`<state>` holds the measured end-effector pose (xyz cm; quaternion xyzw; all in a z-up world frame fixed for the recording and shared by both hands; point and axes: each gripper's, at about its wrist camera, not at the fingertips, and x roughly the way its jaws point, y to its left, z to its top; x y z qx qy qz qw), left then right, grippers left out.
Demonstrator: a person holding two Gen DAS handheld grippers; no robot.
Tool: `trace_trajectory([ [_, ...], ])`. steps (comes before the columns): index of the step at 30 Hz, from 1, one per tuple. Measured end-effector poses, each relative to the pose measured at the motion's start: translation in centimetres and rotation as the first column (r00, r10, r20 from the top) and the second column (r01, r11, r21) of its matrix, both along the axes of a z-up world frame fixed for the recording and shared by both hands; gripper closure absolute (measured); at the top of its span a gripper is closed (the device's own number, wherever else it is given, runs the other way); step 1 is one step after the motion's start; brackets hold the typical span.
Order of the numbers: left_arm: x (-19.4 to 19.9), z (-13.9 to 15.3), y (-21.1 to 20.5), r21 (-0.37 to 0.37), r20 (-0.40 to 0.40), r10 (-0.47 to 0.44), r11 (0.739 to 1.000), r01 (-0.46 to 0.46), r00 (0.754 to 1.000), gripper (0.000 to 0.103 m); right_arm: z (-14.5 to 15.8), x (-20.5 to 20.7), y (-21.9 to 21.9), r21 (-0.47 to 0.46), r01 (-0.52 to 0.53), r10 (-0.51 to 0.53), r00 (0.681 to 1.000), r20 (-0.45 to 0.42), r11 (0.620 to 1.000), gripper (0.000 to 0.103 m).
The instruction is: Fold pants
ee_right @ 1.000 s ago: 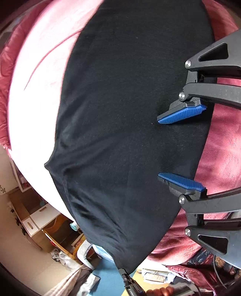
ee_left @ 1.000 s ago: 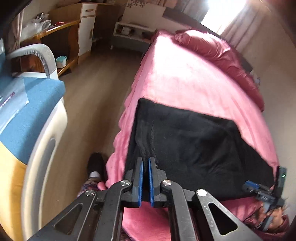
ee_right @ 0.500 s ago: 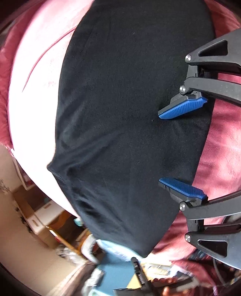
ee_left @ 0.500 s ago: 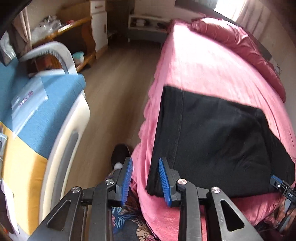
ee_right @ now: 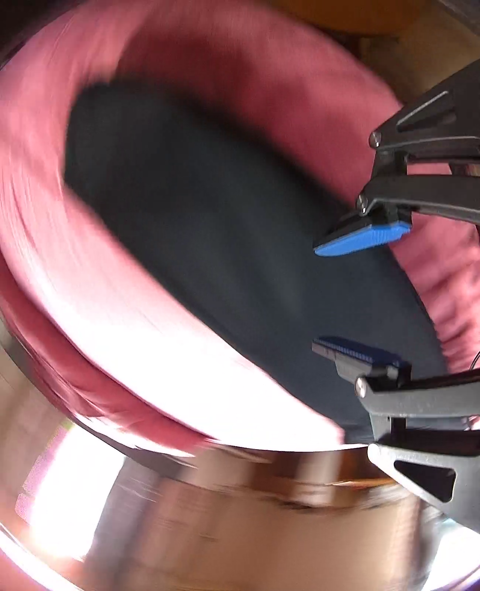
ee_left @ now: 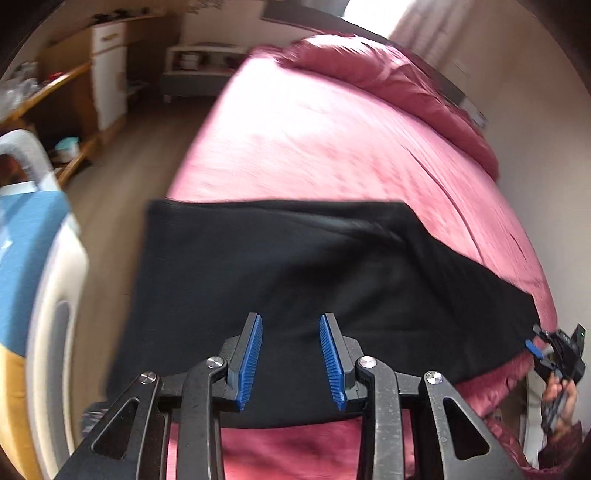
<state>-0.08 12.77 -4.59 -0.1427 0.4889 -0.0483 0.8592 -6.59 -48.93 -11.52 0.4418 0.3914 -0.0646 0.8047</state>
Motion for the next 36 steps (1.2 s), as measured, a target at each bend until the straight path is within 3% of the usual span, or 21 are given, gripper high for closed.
trace_trajectory([
  [2,0.5,-0.5,-2.8,0.008,-0.02,-0.071,0.997,0.071,0.997,0.07,-0.9,-2.0,-3.9,0.054,0.126,-0.127,0.992,0.008,0.991,0.062],
  [6,1.0,-1.5,-7.3,0.024,-0.065,-0.183,0.982,0.185,0.981,0.07,-2.8,-3.5,-8.1,0.111,0.254,-0.255,0.967,-0.002,0.961,0.062],
  [10,0.8,-1.7,-9.3,0.05,-0.095,-0.253,0.965,0.259,0.963,0.07,-3.6,-3.6,-10.5,0.129,0.305,-0.307,0.952,-0.002,0.944,0.062],
  [14,0.7,-1.9,-9.7,0.05,-0.111,-0.267,0.961,0.274,0.957,0.07,-4.5,-3.6,-12.0,0.142,0.332,-0.335,0.942,0.001,0.933,0.063],
  [20,1.6,-2.2,-9.7,0.044,-0.142,-0.271,0.959,0.28,0.952,0.07,-4.8,-2.0,-14.4,0.154,0.369,-0.374,0.927,0.005,0.917,0.073],
  [22,1.8,-2.3,-9.8,0.045,-0.149,-0.273,0.958,0.283,0.95,0.07,-4.2,-1.0,-14.7,0.124,0.358,-0.361,0.933,-0.003,0.925,0.084],
  [24,3.1,-3.0,-10.2,0.039,-0.151,-0.282,0.956,0.291,0.947,0.07,-2.6,-0.3,-14.5,0.089,0.33,-0.332,0.943,0.008,0.94,0.089],
  [30,4.1,-3.3,-11.4,0.024,-0.14,-0.32,0.945,0.327,0.937,0.07,4.6,0.5,-11.6,-0.039,0.147,-0.14,0.978,0.153,0.988,0.09],
  [36,5.2,-3.3,-12.1,-0.036,-0.111,-0.335,0.942,0.333,0.936,0.07,10.4,1.4,-4.6,-0.127,-0.097,0.126,0.962,0.244,0.987,0.089],
])
